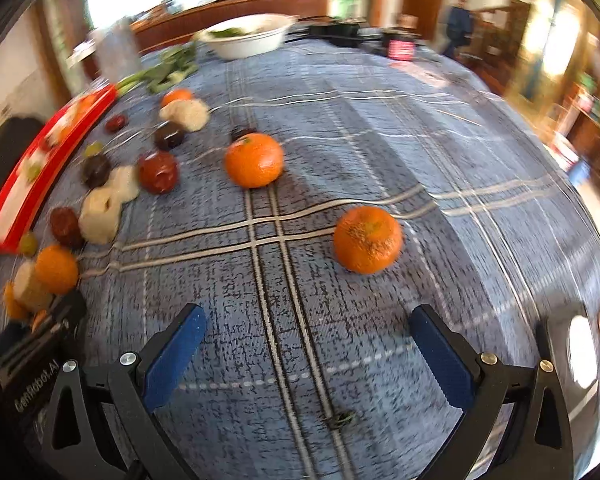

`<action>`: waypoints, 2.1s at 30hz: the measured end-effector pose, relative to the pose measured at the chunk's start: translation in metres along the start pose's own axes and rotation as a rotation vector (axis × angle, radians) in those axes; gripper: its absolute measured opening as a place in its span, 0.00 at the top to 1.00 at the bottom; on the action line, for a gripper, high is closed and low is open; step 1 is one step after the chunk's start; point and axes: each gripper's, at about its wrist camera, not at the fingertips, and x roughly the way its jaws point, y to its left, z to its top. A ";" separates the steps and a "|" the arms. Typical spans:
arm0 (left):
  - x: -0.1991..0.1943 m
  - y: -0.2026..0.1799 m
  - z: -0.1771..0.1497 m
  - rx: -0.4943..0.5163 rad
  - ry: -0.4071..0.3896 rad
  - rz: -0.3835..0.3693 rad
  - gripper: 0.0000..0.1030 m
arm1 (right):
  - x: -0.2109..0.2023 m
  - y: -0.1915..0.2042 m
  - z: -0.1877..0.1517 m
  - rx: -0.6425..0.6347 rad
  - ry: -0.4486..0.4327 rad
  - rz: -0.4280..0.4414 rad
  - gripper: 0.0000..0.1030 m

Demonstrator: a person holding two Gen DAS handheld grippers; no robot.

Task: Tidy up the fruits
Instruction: 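Move the right gripper toward a mandarin orange while the left gripper approaches another orange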

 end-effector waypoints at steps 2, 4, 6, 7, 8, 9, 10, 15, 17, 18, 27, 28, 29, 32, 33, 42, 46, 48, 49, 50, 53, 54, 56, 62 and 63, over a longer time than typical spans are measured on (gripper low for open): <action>-0.001 0.000 0.002 0.001 0.069 -0.002 0.00 | 0.000 -0.003 0.005 -0.079 0.025 0.039 0.00; -0.002 0.002 0.002 0.024 0.137 -0.021 0.00 | -0.002 -0.003 0.002 -0.140 0.060 0.068 0.01; -0.005 0.004 0.001 0.048 0.191 -0.033 0.00 | -0.013 -0.012 0.000 -0.144 0.052 0.128 0.02; -0.009 0.007 0.000 0.048 0.205 -0.046 0.00 | -0.022 -0.018 0.000 -0.131 0.032 0.167 0.02; -0.013 0.009 -0.001 0.047 0.210 -0.055 0.00 | -0.033 -0.025 -0.002 -0.119 0.009 0.206 0.02; -0.018 0.012 -0.001 0.046 0.211 -0.065 0.00 | -0.039 -0.027 -0.002 -0.119 0.000 0.221 0.02; -0.024 0.014 -0.001 0.049 0.207 -0.069 0.00 | -0.046 -0.029 -0.003 -0.122 -0.005 0.231 0.02; -0.051 0.019 0.004 0.064 0.161 -0.085 0.00 | -0.075 -0.031 0.002 -0.127 -0.063 0.259 0.02; -0.059 0.021 0.008 0.077 0.147 -0.093 0.00 | -0.080 -0.028 0.008 -0.140 -0.077 0.257 0.02; -0.064 0.025 0.008 0.075 0.147 -0.105 0.00 | -0.083 -0.026 0.009 -0.146 -0.082 0.257 0.02; -0.072 0.062 -0.006 0.008 0.202 -0.173 0.00 | -0.092 -0.034 0.012 -0.169 -0.096 0.251 0.05; -0.073 0.061 -0.007 0.010 0.202 -0.176 0.00 | -0.092 -0.037 0.012 -0.159 -0.092 0.253 0.06; -0.073 0.060 -0.008 0.016 0.200 -0.173 0.00 | -0.091 -0.041 0.013 -0.143 -0.085 0.259 0.06; -0.071 0.049 -0.009 0.057 0.204 -0.170 0.00 | -0.088 -0.046 0.013 -0.119 -0.067 0.267 0.09; -0.071 0.044 -0.008 0.073 0.204 -0.170 0.00 | -0.086 -0.047 0.013 -0.116 -0.061 0.268 0.11; -0.054 -0.003 0.004 0.206 0.194 -0.149 0.00 | -0.072 -0.050 0.018 -0.118 -0.029 0.260 0.21; -0.049 -0.017 0.004 0.242 0.193 -0.145 0.00 | -0.068 -0.054 0.022 -0.125 -0.025 0.256 0.23; -0.047 -0.021 0.004 0.250 0.195 -0.146 0.00 | -0.064 -0.057 0.026 -0.117 -0.018 0.254 0.23; -0.046 -0.024 0.004 0.249 0.198 -0.146 0.00 | -0.062 -0.059 0.027 -0.111 -0.014 0.253 0.23; -0.045 -0.025 0.004 0.249 0.202 -0.145 0.00 | -0.060 -0.062 0.028 -0.104 -0.010 0.250 0.24; -0.043 -0.030 0.005 0.252 0.204 -0.142 0.00 | -0.056 -0.066 0.030 -0.098 -0.001 0.249 0.24; -0.042 -0.032 0.006 0.252 0.203 -0.142 0.00 | -0.054 -0.066 0.030 -0.100 0.001 0.248 0.24; -0.041 -0.035 0.006 0.249 0.201 -0.145 0.00 | -0.051 -0.067 0.031 -0.102 0.006 0.250 0.25; -0.034 -0.038 0.006 0.235 0.215 -0.153 0.02 | -0.039 -0.065 0.034 -0.117 0.025 0.263 0.29; -0.034 -0.038 0.006 0.234 0.216 -0.153 0.02 | -0.038 -0.065 0.034 -0.119 0.027 0.264 0.30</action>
